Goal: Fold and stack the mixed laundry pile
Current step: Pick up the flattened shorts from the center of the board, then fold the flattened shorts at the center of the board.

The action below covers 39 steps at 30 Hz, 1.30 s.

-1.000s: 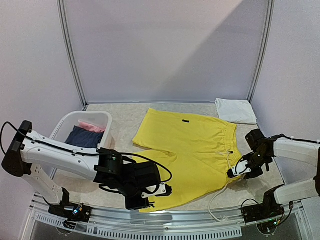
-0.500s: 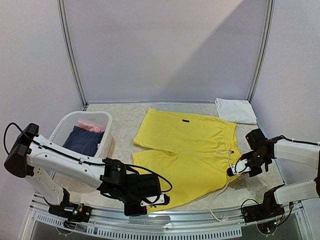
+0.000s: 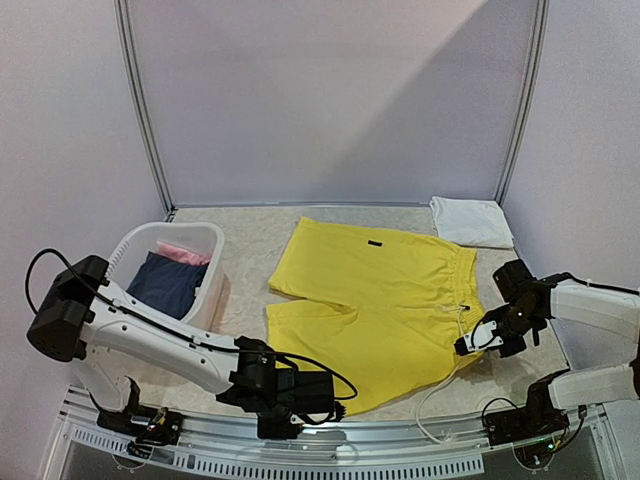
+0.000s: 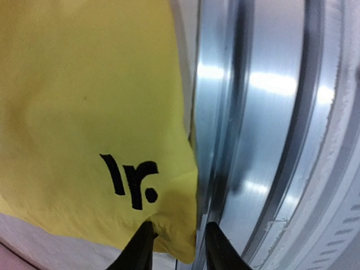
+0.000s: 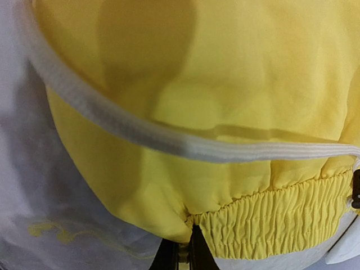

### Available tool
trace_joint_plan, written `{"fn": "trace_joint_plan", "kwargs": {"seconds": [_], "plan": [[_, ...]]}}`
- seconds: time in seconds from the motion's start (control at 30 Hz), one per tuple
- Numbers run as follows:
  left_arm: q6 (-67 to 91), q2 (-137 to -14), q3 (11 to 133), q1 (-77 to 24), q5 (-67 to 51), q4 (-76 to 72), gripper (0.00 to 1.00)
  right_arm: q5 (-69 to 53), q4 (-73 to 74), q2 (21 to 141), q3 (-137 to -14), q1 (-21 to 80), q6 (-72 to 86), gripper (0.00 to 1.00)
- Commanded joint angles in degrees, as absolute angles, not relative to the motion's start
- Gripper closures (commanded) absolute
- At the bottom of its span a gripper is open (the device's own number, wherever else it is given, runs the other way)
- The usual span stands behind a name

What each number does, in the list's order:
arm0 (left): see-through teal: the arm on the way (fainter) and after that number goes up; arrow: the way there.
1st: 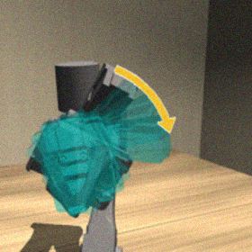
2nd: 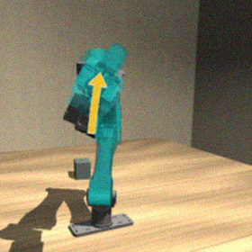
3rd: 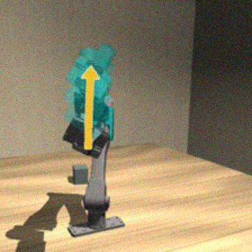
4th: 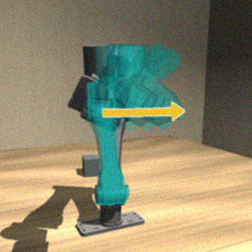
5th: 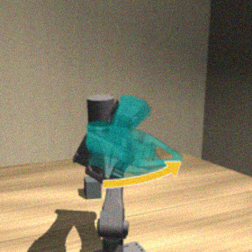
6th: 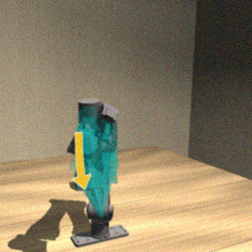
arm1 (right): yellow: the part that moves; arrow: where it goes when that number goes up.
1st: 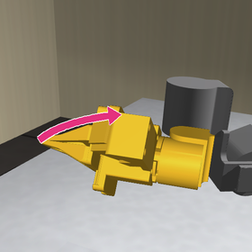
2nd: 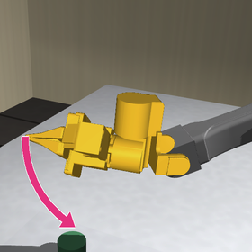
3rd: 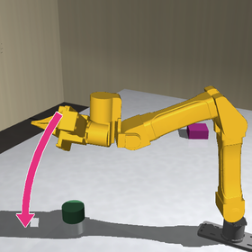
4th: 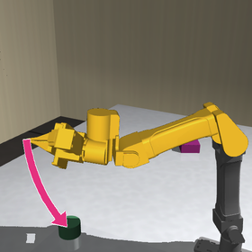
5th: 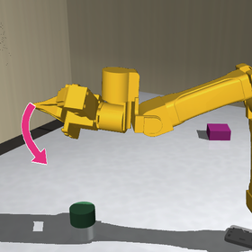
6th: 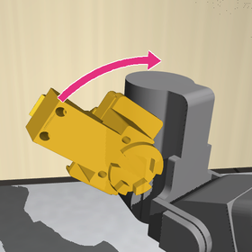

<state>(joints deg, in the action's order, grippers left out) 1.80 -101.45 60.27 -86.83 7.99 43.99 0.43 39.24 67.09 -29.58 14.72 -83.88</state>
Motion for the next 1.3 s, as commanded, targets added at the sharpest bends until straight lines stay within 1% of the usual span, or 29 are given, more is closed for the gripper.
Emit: {"fn": "trace_joint_plan", "kwargs": {"seconds": [0.0, 0.07, 0.13, 0.2, 0.4, 0.6, 0.73, 0.9, 1.07, 1.27], "plan": [[1.19, -103.63, 60.25, -87.75, 12.76, 46.3, 0.77, -1.95, 43.88, 66.74, -28.28, 14.85, -82.88, 0.99], [1.03, -102.92, 60.57, -87.89, 12.94, 46.69, 0.91, -2.34, 44.81, 66.09, -28.65, 14.85, -82.65, 0.99], [0.72, -101.25, 61.42, -87.9, 13.25, 47.78, 1.0, -3.32, 47.18, 64.88, -29.53, 14.85, -82.29, 0.99], [0.54, -98.96, 62.7, -87.89, 14.02, 49.27, 1.0, -5.14, 49.98, 62.98, -31.16, 14.86, -81.69, 0.99], [0.02, -90.12, 66.09, -85.77, 21.16, 53.66, 1.0, -11.3, 58.75, 58.59, -35.45, 14.86, -76.76, 1.0], [-1.68, -82.53, 69.48, -79.88, 27.94, 56.55, 1.0, -16.25, 64.28, 55.01, -36.99, 14.85, -72.47, 1.0], [-4.25, -80.88, 72.38, -75.44, 30.74, 56.74, 1.0, -17.86, 65.87, 54.58, -37.11, 14.9, -70.36, 1.0], [-10.62, -83.45, 77.37, -70.34, 33.81, 54.21, 1.0, -20.95, 69.12, 55.22, -40.25, 14.85, -68.64, 1.0], [-16.17, -89.45, 83.21, -64.75, 36.53, 47.71, 1.0, -23.86, 71.33, 57.99, -44.32, 14.64, -66.16, 1.0], [-19.31, -97.62, 90.88, -60.2, 38.13, 42.47, 1.0, -26.39, 72.13, 63.1, -44.56, 12.4, -64.56, 1.0]]}}
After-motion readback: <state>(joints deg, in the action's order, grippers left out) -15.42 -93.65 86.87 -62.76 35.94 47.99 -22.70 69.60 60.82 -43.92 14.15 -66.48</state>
